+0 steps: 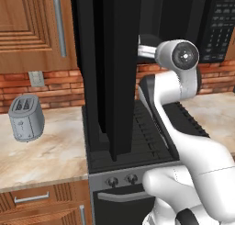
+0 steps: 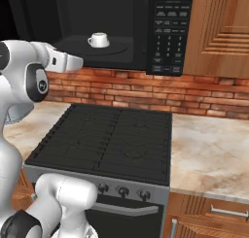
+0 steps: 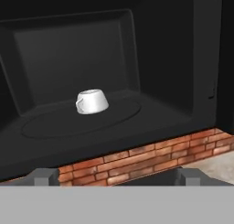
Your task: Pick the cup of tea, navigate to the dining table, and place it on the saucer.
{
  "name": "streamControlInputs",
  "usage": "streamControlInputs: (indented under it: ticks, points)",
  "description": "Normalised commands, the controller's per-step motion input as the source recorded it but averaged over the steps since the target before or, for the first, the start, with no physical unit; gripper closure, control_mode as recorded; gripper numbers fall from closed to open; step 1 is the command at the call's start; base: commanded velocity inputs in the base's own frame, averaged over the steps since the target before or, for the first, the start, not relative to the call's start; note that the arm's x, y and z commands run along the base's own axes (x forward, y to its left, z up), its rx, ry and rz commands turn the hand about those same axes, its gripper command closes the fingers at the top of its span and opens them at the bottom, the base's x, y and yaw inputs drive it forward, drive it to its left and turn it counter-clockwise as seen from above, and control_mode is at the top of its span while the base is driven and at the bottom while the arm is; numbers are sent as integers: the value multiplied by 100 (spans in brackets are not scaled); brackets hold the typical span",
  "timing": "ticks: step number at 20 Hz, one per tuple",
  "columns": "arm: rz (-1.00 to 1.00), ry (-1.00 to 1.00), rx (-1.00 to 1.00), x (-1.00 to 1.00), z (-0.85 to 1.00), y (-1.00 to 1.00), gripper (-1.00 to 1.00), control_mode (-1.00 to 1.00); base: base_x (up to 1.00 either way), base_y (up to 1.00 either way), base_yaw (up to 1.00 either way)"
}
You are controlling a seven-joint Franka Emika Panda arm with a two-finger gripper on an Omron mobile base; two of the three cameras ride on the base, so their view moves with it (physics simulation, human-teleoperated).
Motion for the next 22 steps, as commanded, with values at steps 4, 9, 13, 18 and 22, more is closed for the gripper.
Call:
streamControlInputs:
  ticks: [4,9,13,18,22]
  points:
    - [0,0,0,27,8,0,-100,-100,0,0,0]
    - [0,0,0,29,10,2,-100,-100,0,0,0]
    - [-1,0,0,31,12,9,-100,-100,0,0,0]
    - [-3,0,0,34,8,13,-100,-100,0,0,0]
    - [-5,0,0,37,3,20,-100,-100,0,0,0]
